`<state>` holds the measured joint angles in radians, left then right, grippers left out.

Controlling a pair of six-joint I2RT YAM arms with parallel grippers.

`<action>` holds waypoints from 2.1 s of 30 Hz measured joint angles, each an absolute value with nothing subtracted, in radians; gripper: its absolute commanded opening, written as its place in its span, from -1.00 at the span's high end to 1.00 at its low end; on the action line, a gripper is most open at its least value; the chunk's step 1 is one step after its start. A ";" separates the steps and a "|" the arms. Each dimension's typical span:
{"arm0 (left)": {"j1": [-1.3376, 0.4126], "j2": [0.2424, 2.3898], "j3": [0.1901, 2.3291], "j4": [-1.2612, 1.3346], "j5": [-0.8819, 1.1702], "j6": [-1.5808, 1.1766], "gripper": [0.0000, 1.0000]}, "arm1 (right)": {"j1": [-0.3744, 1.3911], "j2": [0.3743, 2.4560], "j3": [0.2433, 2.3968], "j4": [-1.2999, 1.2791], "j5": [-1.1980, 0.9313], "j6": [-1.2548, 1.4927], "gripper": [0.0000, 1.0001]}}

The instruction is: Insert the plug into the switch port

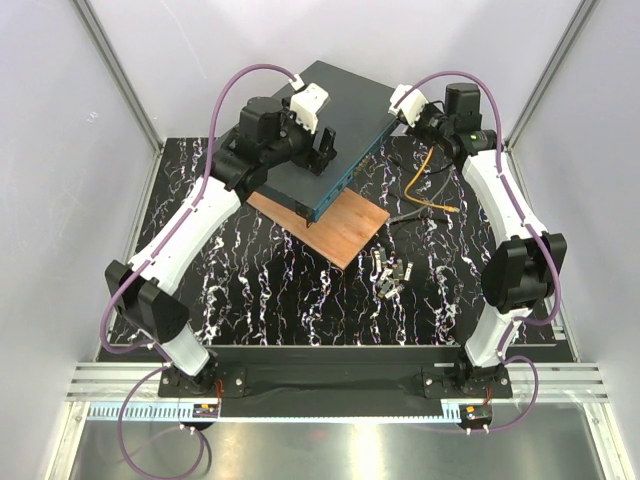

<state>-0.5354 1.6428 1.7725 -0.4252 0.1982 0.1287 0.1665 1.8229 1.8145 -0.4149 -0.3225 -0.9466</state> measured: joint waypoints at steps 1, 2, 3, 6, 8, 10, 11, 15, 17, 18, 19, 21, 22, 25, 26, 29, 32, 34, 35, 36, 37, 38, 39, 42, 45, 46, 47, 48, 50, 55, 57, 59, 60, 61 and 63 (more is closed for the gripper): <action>-0.535 1.645 1.773 -0.425 0.198 0.127 -0.60 | 0.167 1.823 1.815 -0.418 -0.323 -0.946 1.00; -0.534 1.647 1.773 -0.425 0.199 0.125 -0.61 | 0.167 1.823 1.815 -0.418 -0.323 -0.945 1.00; -0.534 1.649 1.773 -0.425 0.199 0.125 -0.61 | 0.167 1.823 1.815 -0.418 -0.323 -0.945 1.00; -0.531 1.654 1.773 -0.425 0.201 0.122 -0.61 | 0.168 1.823 1.812 -0.416 -0.321 -0.945 1.00; -0.529 1.654 1.773 -0.425 0.202 0.122 -0.61 | 0.170 1.823 1.808 -0.411 -0.316 -0.945 1.00; -0.528 1.654 1.773 -0.425 0.203 0.122 -0.61 | 0.172 1.823 1.804 -0.402 -0.308 -0.944 1.00; -0.527 1.654 1.773 -0.425 0.203 0.122 -0.60 | 0.173 1.824 1.804 -0.400 -0.305 -0.942 1.00; -0.523 1.654 1.773 -0.425 0.205 0.122 -0.60 | 0.176 1.834 1.813 -0.399 -0.296 -0.938 1.00; -0.521 1.654 1.773 -0.425 0.205 0.122 -0.60 | 0.176 1.845 1.835 -0.413 -0.295 -0.934 1.00; -0.521 1.654 1.773 -0.425 0.206 0.122 -0.60 | 0.176 1.850 1.844 -0.418 -0.295 -0.934 1.00; -0.519 1.655 1.773 -0.425 0.206 0.122 -0.60 | 0.176 1.855 1.849 -0.420 -0.293 -0.934 1.00; -0.518 1.654 1.773 -0.425 0.206 0.122 -0.60 | 0.176 1.857 1.851 -0.420 -0.289 -0.934 1.00; -0.518 1.655 1.773 -0.425 0.206 0.122 -0.60 | 0.177 1.857 1.851 -0.420 -0.286 -0.934 1.00; -0.517 1.654 1.773 -0.425 0.206 0.122 -0.60 | 0.182 1.857 1.852 -0.423 -0.270 -0.936 1.00; -0.516 1.654 1.773 -0.425 0.206 0.122 -0.60 | 0.183 1.857 1.852 -0.424 -0.265 -0.939 1.00; -0.514 1.654 1.773 -0.425 0.207 0.122 -0.60 | 0.188 1.850 1.838 -0.415 -0.247 -0.945 0.93; -0.512 1.654 1.773 -0.425 0.208 0.122 -0.61 | 0.194 1.832 1.797 -0.376 -0.230 -0.948 0.77; -0.511 1.654 1.773 -0.425 0.209 0.122 -0.60 | 0.196 1.826 1.783 -0.359 -0.225 -0.947 0.60; -0.511 1.654 1.773 -0.425 0.209 0.122 -0.60 | 0.197 1.826 1.781 -0.356 -0.225 -0.946 0.60; -0.511 1.654 1.773 -0.425 0.209 0.122 -0.60 | 0.197 1.827 1.778 -0.353 -0.225 -0.947 0.57; -0.511 1.654 1.773 -0.425 0.209 0.122 -0.60 | 0.197 1.827 1.778 -0.350 -0.224 -0.946 0.46; -0.511 1.654 1.773 -0.425 0.209 0.122 -0.60 | 0.197 1.827 1.778 -0.350 -0.227 -0.944 0.42; -0.511 1.654 1.773 -0.425 0.209 0.122 -0.60 | 0.199 1.827 1.778 -0.351 -0.227 -0.942 0.42; -0.511 1.654 1.773 -0.425 0.210 0.122 -0.60 | 0.200 1.827 1.778 -0.358 -0.229 -0.938 0.27; -0.511 1.654 1.773 -0.425 0.212 0.122 -0.60 | 0.200 1.827 1.778 -0.369 -0.236 -0.934 0.12; -0.511 1.654 1.773 -0.425 0.213 0.122 -0.60 | 0.200 1.827 1.778 -0.374 -0.240 -0.934 0.08; -0.511 1.654 1.773 -0.425 0.213 0.122 -0.60 | 0.200 1.827 1.778 -0.378 -0.243 -0.934 0.04; -0.511 1.654 1.773 -0.425 0.213 0.122 -0.60 | 0.200 1.827 1.778 -0.382 -0.247 -0.933 0.00; -0.511 1.655 1.773 -0.425 0.214 0.122 -0.60 | 0.200 1.826 1.777 -0.388 -0.252 -0.932 -0.08; -0.511 1.654 1.773 -0.425 0.214 0.122 -0.59 | 0.199 1.811 1.749 -0.382 -0.268 -0.930 -0.25; -0.511 1.654 1.773 -0.425 0.214 0.121 -0.59 | 0.196 1.804 1.737 -0.378 -0.278 -0.930 -0.28; -0.511 1.654 1.773 -0.425 0.214 0.121 -0.59 | 0.191 1.799 1.729 -0.377 -0.291 -0.927 -0.38; -0.511 1.655 1.773 -0.425 0.215 0.121 -0.59 | 0.188 1.796 1.726 -0.377 -0.301 -0.926 -0.38; -0.511 1.654 1.773 -0.425 0.215 0.121 -0.59 | 0.187 1.793 1.721 -0.375 -0.307 -0.925 -0.41; -0.511 1.655 1.773 -0.425 0.215 0.121 -0.59 | 0.182 1.787 1.713 -0.372 -0.319 -0.920 -0.42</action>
